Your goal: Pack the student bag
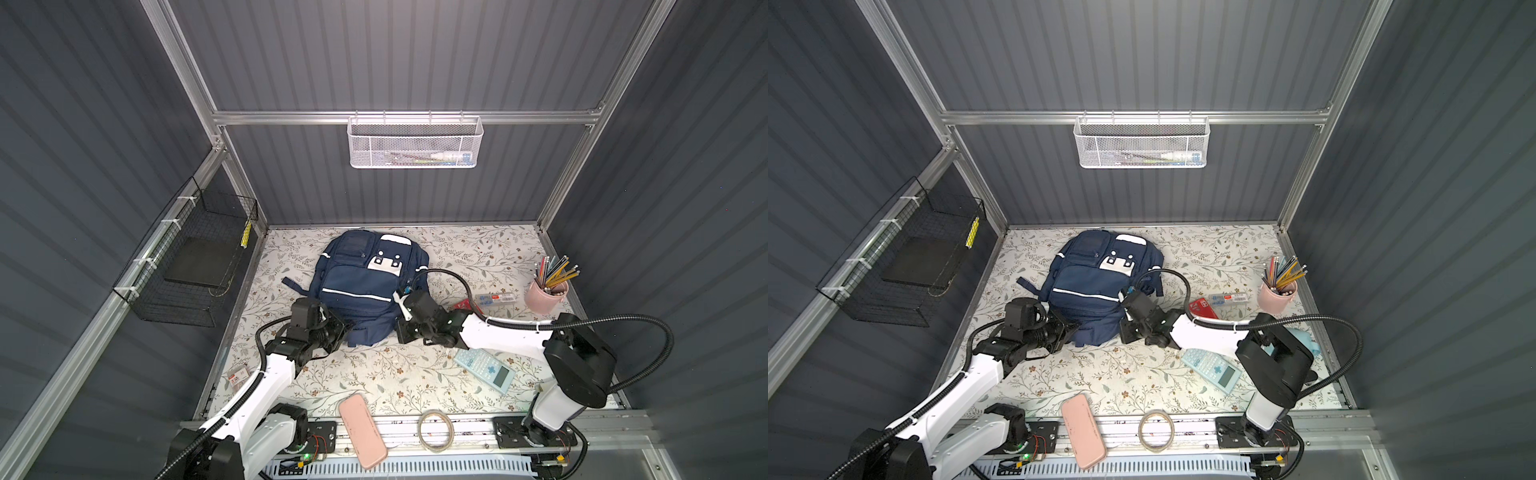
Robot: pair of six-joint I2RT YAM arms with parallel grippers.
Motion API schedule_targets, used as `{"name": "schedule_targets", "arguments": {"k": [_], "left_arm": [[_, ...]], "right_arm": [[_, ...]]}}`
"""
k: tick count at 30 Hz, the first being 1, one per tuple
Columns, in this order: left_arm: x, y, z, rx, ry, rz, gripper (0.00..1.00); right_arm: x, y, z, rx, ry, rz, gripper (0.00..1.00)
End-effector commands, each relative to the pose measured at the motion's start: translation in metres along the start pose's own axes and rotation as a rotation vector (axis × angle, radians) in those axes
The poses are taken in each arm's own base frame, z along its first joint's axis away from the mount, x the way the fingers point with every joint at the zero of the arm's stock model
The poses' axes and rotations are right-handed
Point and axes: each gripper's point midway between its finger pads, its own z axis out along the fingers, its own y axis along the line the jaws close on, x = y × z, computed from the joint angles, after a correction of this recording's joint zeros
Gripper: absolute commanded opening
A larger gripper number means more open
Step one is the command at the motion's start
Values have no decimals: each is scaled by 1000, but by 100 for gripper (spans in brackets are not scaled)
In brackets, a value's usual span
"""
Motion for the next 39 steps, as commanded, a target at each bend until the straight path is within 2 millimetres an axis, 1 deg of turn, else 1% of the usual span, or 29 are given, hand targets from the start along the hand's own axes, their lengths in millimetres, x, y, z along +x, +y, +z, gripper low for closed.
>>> {"name": "schedule_targets", "arguments": {"k": [1,3,6,11,13,19,22,24,26,27,30,33,35,36,37,38,39], "left_arm": [[-36,0,-19,-61,-165,31,0],[-36,-8,-28,-52,-173,44,0],[-35,-14,-39,-41,-190,51,0],[-38,-14,-51,-64,-215,74,0],[-40,-10,-53,-83,-226,80,0],[-46,-5,-54,-102,-246,82,0],[-50,-3,-45,-110,-241,98,0],[-52,1,-34,-119,-213,105,0],[-58,1,-26,-113,-192,112,5],[-61,3,-23,-130,-188,118,7],[-78,2,-21,-156,-226,135,8],[-97,-2,-27,-172,-273,144,9],[-111,-4,-31,-179,-301,152,20],[-119,-4,-33,-187,-316,154,26],[-124,-5,-33,-187,-320,152,35],[-130,-8,-32,-178,-316,158,38],[-133,-7,-30,-184,-298,156,38]], "right_arm": [[1,-77,-9,212,23,57,0],[-5,-93,-6,227,19,80,0],[-15,-117,2,258,19,125,0],[-23,-145,13,301,12,196,0],[-22,-151,16,299,15,229,0],[-16,-154,15,306,22,240,0],[-16,-134,12,230,16,214,0],[-16,-107,8,166,22,158,0],[-10,-84,8,135,44,128,1],[-3,-75,9,133,70,120,1],[13,-50,17,135,115,62,1],[27,-37,23,171,153,45,2],[30,-27,25,162,148,53,4],[30,-18,26,152,138,48,4],[30,-9,27,142,134,40,4],[30,1,29,134,135,29,4],[29,9,30,122,138,28,5]]}}
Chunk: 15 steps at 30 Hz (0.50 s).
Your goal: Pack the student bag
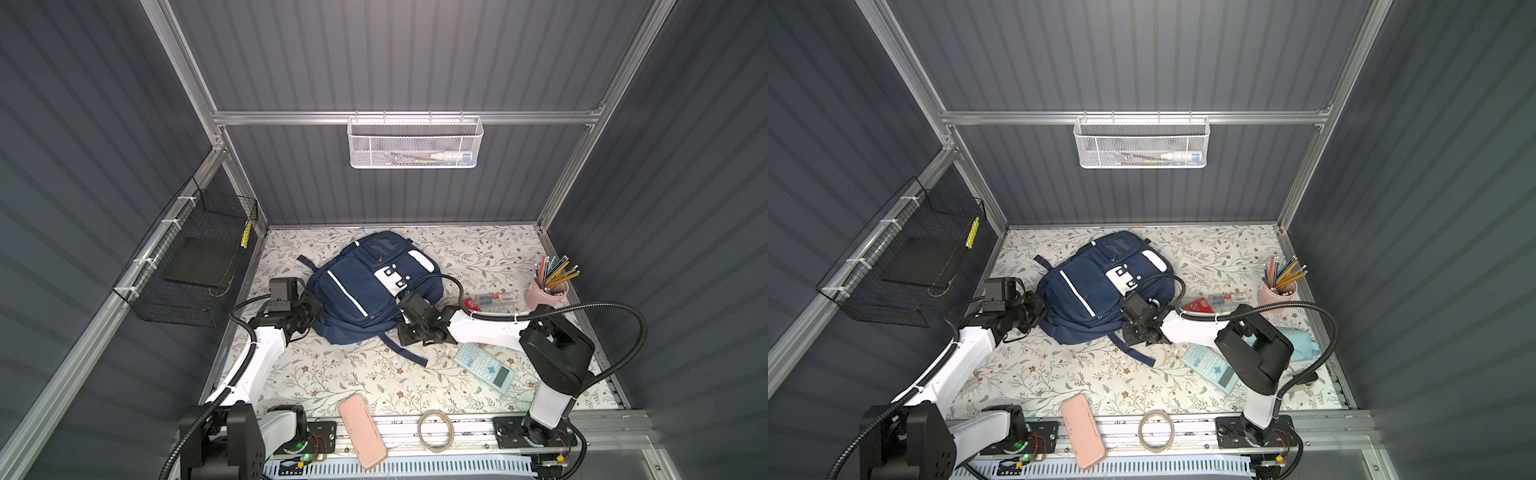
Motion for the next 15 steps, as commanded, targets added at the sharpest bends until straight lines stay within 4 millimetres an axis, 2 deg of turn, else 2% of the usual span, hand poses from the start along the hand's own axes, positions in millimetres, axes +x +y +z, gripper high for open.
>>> {"name": "schedule_targets", "arguments": {"k": [1,2,4,5,6,8,11,12,15], "left_arm": [[-24,-15,1,33,-18,57,39],[-27,-14,2,36,2,48,40],[-28,-16,0,64,24,38,43],[-29,-17,-3,76,20,38,49],[-25,-23,-8,112,32,48,55],[-20,-34,-19,180,29,54,69],[-8,-46,-36,262,42,38,95],[-2,-47,-40,267,50,37,100],[21,-63,-49,285,64,66,100]], "right_arm": [[-6,21,-2,-4,-3,28,7],[-8,25,-4,-17,-6,43,11],[-11,27,-9,-33,-32,72,29],[-13,26,-13,-35,-48,82,42],[-14,24,-18,-30,-62,87,49],[-16,21,-31,-26,-89,88,58],[-18,7,-57,23,-139,102,66],[-19,1,-67,32,-157,108,69],[-22,-15,-90,39,-209,142,78]]}}
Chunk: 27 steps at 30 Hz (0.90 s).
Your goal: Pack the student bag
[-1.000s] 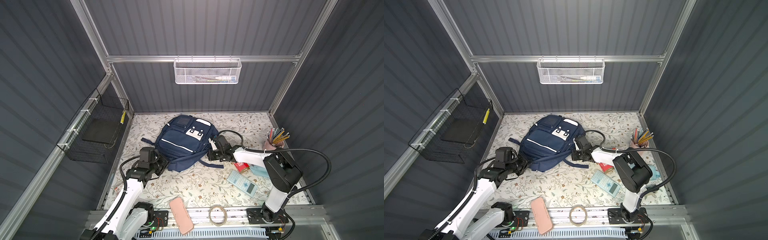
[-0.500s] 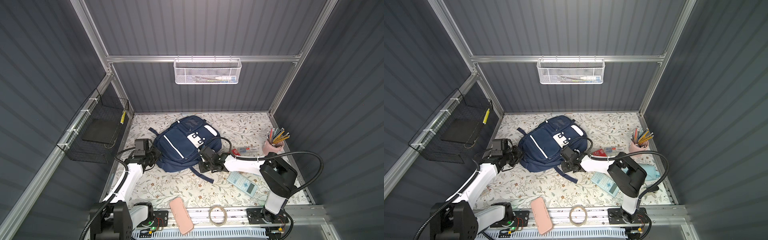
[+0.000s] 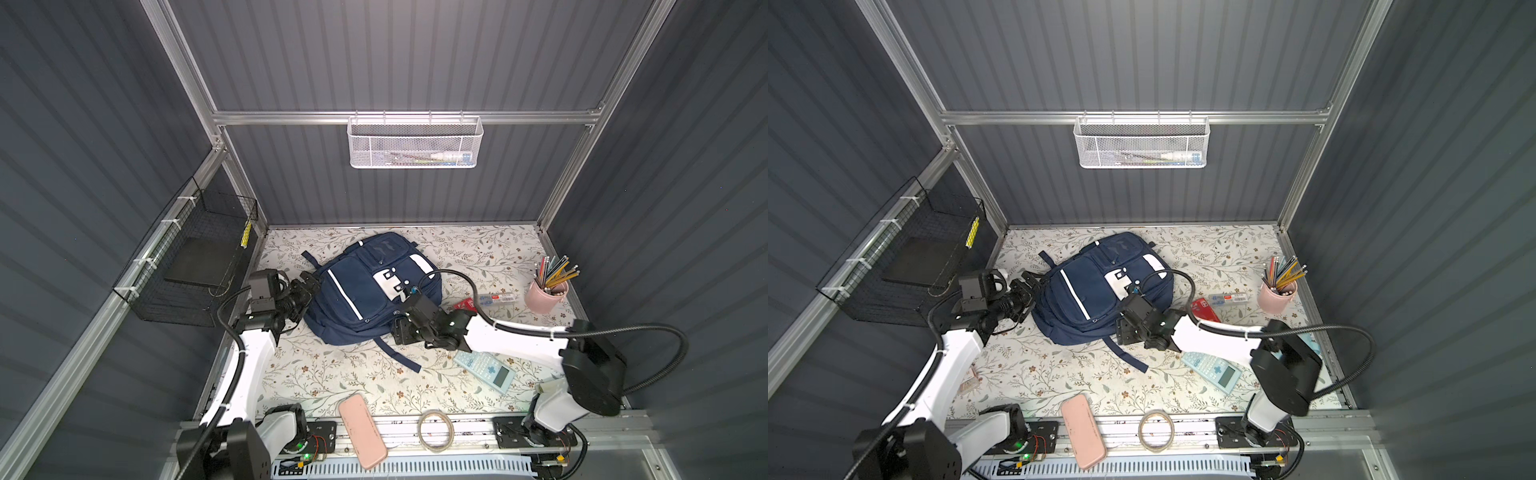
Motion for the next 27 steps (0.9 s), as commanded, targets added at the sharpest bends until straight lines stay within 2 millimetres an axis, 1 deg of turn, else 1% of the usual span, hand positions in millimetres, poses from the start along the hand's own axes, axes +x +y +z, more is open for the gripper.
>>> {"name": "schedule_targets", "arguments": {"k": [1,3,5,6,8,10,12,14,15,17,18,20,21,23,27], "left_arm": [[38,-21,-1,41,69,19,100],[61,-37,8,60,89,47,97],[83,-50,20,81,118,72,87],[94,-56,27,86,133,88,86],[114,-65,40,80,168,120,84],[131,-75,52,72,180,166,83],[147,-83,63,59,188,195,78],[163,-78,78,37,214,156,72],[172,-75,85,35,225,135,71],[181,-66,92,-8,209,142,67],[185,-61,94,-31,197,143,66],[188,-48,96,-71,172,124,66],[191,-39,99,-84,170,98,66],[196,-28,107,-87,171,63,67],[207,-22,124,-96,204,76,66]], "right_arm": [[-10,-31,-21,72,-59,53,81],[-20,-48,-26,62,-73,109,83],[-31,-67,-26,67,-69,165,85],[-39,-75,-25,72,-71,186,86],[-54,-85,-23,69,-80,194,87],[-72,-88,-17,53,-93,166,87],[-88,-98,-8,57,-84,188,86],[-97,-102,3,52,-52,237,86],[-100,-100,9,50,-45,250,86],[-108,-93,19,28,-35,261,89],[-109,-93,26,40,-26,273,89],[-105,-102,42,94,3,302,89],[-99,-106,51,113,27,318,88],[-86,-109,63,122,62,352,85],[-65,-105,77,112,64,397,82]]}}
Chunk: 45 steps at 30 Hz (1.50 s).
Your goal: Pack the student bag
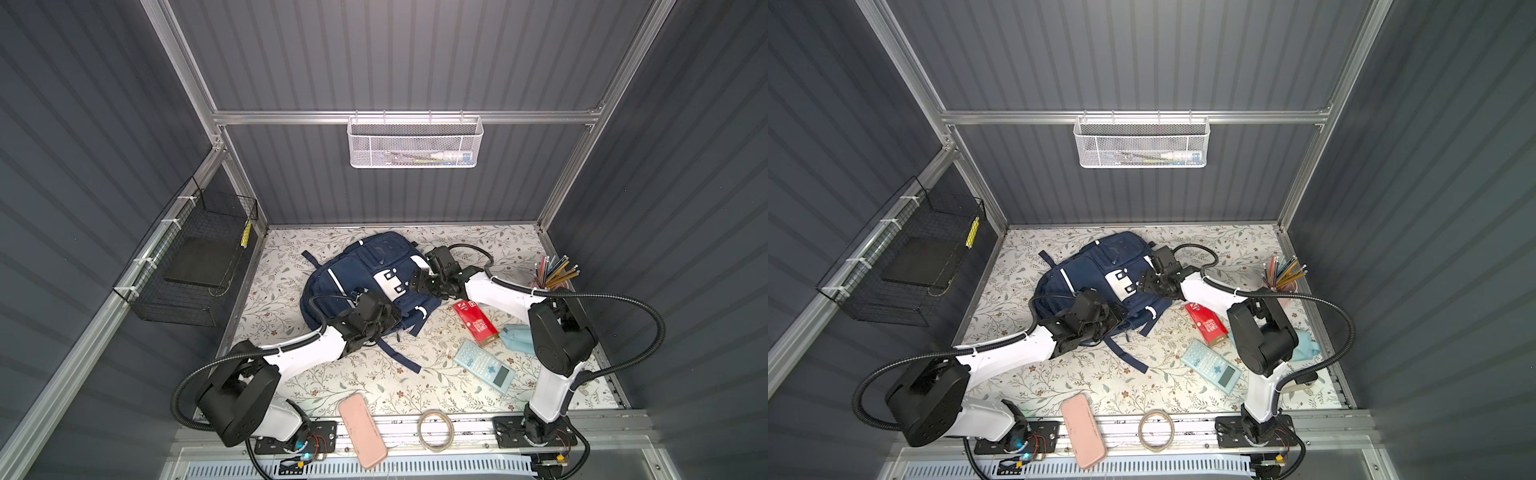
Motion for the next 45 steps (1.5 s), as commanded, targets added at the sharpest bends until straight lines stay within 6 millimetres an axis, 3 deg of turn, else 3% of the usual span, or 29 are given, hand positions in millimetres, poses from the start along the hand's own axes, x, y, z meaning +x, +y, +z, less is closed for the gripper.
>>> {"name": "schedule_targets", "arguments": {"k": [1,8,16,18,20,21,26,32,37,40,45], "left_arm": [[-2,0,16,4,-18,-23,66],[-5,3,28,-37,-40,13,60],[-2,-5,39,-42,-10,36,44],[-3,0,35,-52,-23,34,43],[-5,5,31,-71,-35,36,43],[-6,8,29,-84,-41,37,43],[-15,12,21,-109,-86,62,43],[-33,-23,-4,-47,-135,112,46],[-24,-44,-17,64,-77,14,49],[-15,-44,-16,129,-41,-104,49],[-2,-17,-3,95,-14,-204,43]], "right_arm": [[30,-3,11,13,62,54,81],[55,15,2,-18,53,50,77],[78,10,26,10,106,24,71],[74,2,31,42,79,0,57],[72,-5,36,61,78,-5,27],[69,-6,36,65,68,-11,19],[57,13,19,8,19,-37,2],[34,55,-23,-137,-45,28,0],[20,89,-49,-205,-95,26,0],[19,95,-51,-204,-110,19,0],[23,93,-49,-198,-108,24,0]]}}
